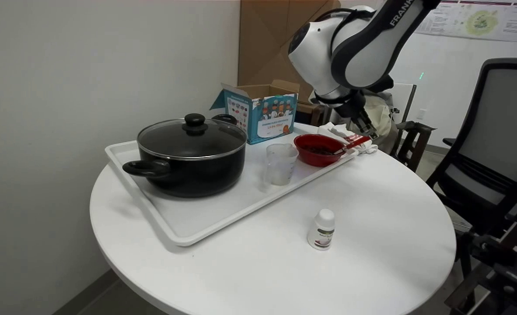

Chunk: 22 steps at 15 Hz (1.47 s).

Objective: Use the spoon to get the contents of the orange bowl and pour them into the colourless container

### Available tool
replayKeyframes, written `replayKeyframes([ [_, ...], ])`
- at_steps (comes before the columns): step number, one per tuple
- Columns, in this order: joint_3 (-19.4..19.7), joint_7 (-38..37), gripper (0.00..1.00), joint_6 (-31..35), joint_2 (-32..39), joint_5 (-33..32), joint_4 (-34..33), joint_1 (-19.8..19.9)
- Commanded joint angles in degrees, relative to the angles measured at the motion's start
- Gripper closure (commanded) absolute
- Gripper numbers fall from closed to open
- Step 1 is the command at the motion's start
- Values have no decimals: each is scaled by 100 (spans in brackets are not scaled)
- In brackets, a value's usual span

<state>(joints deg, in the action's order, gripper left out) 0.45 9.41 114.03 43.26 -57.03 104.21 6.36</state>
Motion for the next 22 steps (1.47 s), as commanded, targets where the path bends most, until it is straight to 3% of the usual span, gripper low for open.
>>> replayKeyframes([
  [1, 54, 327, 91, -271, 199, 510, -466, 2],
  [22, 188, 1348, 91, -752, 348, 2460, -1249, 89],
])
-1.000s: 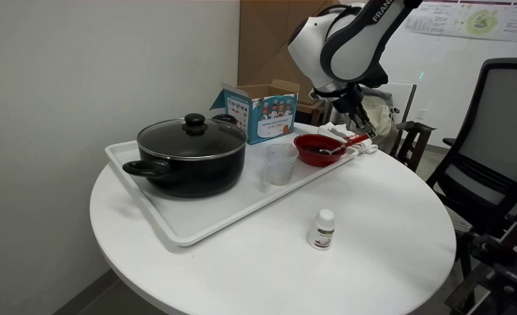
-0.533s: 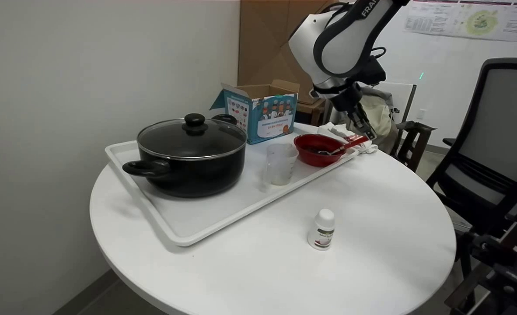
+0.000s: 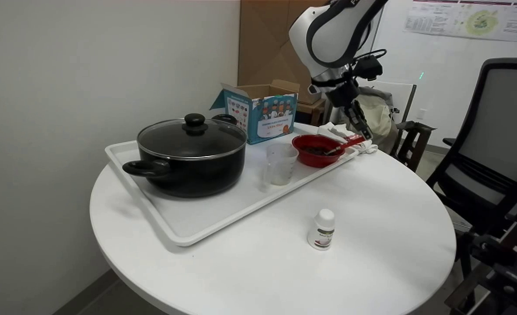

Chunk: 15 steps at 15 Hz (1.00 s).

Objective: Use the spoon to get the contents of the orange bowl and pour them into the colourless container

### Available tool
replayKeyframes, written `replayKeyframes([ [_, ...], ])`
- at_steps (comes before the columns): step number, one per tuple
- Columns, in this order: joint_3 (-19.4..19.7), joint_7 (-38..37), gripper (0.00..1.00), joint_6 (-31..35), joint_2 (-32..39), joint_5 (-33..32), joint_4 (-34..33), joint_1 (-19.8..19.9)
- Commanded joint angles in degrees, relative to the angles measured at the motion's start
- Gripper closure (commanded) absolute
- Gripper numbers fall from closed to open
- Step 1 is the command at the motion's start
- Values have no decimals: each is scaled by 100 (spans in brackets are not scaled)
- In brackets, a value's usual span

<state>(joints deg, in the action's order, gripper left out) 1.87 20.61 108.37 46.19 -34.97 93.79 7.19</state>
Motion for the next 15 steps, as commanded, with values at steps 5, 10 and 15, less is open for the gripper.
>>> replayKeyframes([
  [5, 140, 268, 91, -181, 61, 451, -314, 55],
  [10, 208, 361, 91, -183, 1, 597, -405, 137],
  [15, 144, 546, 91, -247, -85, 933, -493, 195],
])
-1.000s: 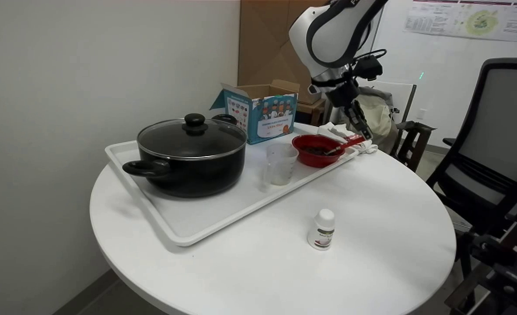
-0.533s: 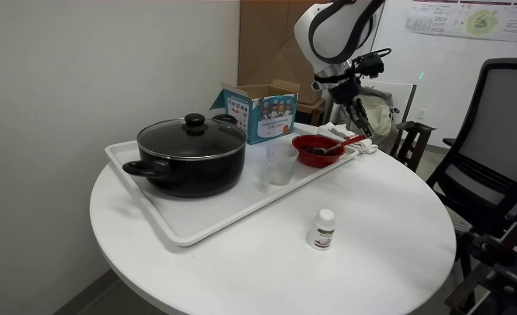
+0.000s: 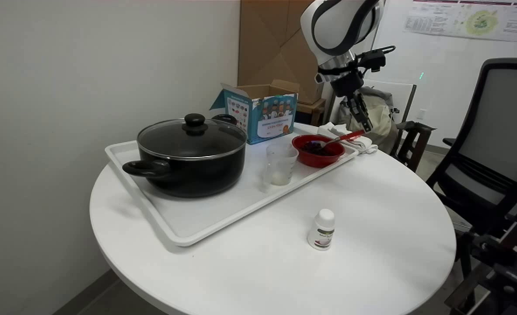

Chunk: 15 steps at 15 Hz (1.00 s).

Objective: Use the spoon to get the contents of the orange bowl and pour them into the colourless container

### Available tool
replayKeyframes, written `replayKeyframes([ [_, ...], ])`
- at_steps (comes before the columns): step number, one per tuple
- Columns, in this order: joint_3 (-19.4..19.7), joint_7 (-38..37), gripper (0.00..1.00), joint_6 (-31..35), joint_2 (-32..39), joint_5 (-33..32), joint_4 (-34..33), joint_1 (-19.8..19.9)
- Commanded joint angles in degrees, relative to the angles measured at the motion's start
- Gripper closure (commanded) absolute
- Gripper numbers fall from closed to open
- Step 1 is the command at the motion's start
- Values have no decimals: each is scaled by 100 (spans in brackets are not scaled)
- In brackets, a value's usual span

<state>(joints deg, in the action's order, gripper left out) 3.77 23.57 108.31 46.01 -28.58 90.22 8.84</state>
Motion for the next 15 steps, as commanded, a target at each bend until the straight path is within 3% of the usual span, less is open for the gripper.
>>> replayKeyframes([
  [1, -57, 281, 91, -273, -80, 373, -147, 35],
  [15, -215, 349, 91, -771, -298, 1149, -201, 57],
])
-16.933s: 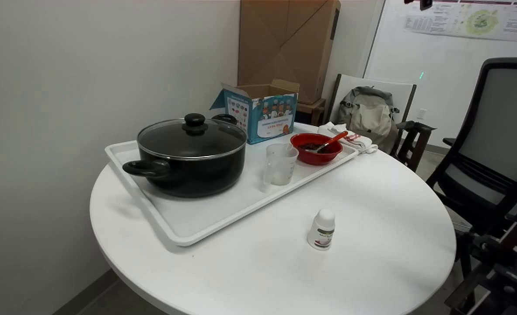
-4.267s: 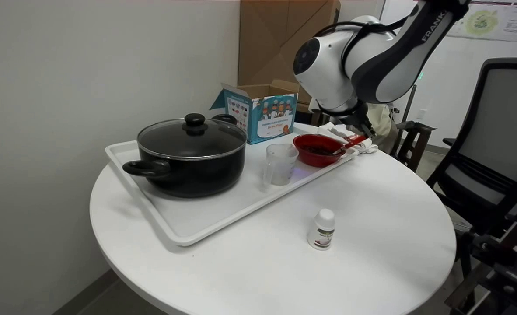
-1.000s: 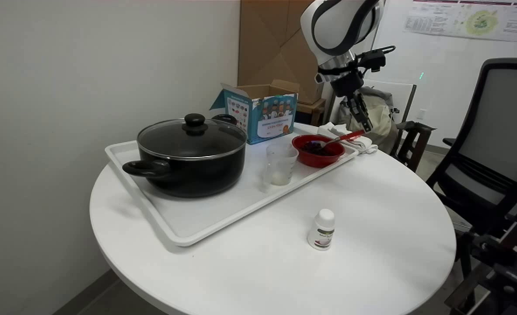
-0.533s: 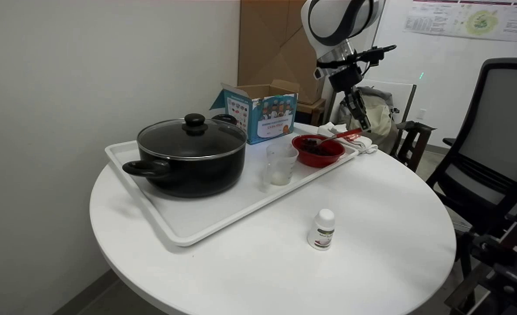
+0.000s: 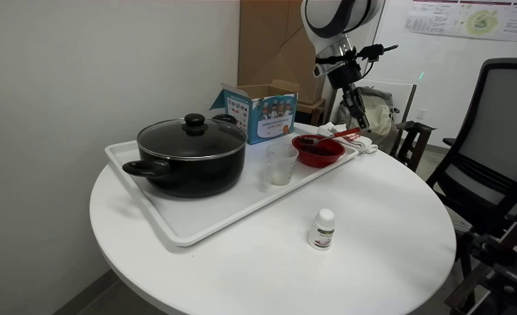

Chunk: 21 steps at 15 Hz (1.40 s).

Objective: Use the spoon to get the contents of the orange bowl and pour them into the colourless container

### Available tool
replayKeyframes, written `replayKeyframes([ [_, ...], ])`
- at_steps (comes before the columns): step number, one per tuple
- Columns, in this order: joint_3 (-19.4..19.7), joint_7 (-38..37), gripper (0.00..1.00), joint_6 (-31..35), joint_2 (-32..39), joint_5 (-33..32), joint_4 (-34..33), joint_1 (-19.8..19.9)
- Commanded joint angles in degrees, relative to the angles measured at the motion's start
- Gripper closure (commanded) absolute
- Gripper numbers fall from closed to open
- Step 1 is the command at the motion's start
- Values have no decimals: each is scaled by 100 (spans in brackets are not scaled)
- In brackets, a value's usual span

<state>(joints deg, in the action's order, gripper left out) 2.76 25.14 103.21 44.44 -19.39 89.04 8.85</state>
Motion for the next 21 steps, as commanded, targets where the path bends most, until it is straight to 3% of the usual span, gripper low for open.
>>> replayKeyframes([
  [1, -148, 207, 91, -289, -199, 289, -90, 58],
  [21, -345, 422, 91, -97, -1234, 66, 742, -360],
])
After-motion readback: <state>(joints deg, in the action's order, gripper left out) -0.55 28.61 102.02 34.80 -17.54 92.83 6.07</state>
